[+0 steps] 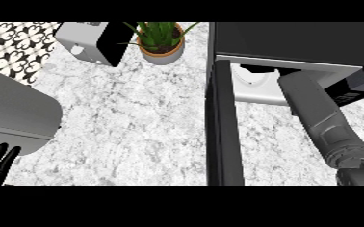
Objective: Pick up the milk, place it into the microwave and close the microwave
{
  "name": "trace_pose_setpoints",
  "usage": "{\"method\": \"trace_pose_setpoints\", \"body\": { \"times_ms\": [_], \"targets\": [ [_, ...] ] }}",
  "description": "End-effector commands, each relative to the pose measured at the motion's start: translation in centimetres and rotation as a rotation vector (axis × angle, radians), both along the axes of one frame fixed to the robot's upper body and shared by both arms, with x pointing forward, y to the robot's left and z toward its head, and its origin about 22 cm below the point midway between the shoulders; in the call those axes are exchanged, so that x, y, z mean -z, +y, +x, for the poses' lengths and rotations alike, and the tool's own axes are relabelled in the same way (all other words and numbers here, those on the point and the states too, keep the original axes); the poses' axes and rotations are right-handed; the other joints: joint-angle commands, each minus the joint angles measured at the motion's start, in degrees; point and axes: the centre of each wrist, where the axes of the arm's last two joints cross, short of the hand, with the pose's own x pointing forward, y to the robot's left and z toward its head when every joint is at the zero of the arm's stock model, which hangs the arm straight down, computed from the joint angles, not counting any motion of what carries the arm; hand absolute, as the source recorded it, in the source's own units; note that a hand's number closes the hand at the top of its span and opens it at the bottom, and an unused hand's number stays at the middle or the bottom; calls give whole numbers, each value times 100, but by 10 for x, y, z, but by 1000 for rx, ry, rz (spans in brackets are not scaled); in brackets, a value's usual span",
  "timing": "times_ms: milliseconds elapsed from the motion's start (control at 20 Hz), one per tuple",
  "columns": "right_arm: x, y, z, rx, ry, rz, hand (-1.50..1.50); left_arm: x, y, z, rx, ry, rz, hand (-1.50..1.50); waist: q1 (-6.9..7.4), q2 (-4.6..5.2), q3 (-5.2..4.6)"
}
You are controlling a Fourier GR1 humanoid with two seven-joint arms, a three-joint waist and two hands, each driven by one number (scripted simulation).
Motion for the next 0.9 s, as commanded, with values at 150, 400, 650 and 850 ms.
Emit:
{"method": "trace_pose_setpoints", "body": {
  "times_ms": [150,400,650,850],
  "targets": [
    [19,-3,-11,-105,27,224,-150,3,-18,7,95,-2,-6,-150,-129,-68,-4],
    [34,-4,-20,-163,73,353,-150,-2,-37,7,124,-12,-21,-150,-282,-166,-17],
    [65,-3,-40,-224,109,499,-150,2,-61,24,178,27,-34,150,-412,-180,-19],
    [86,2,-56,-306,175,585,-150,2,-65,20,211,40,-35,150,-514,-262,-31]
  ]
}}
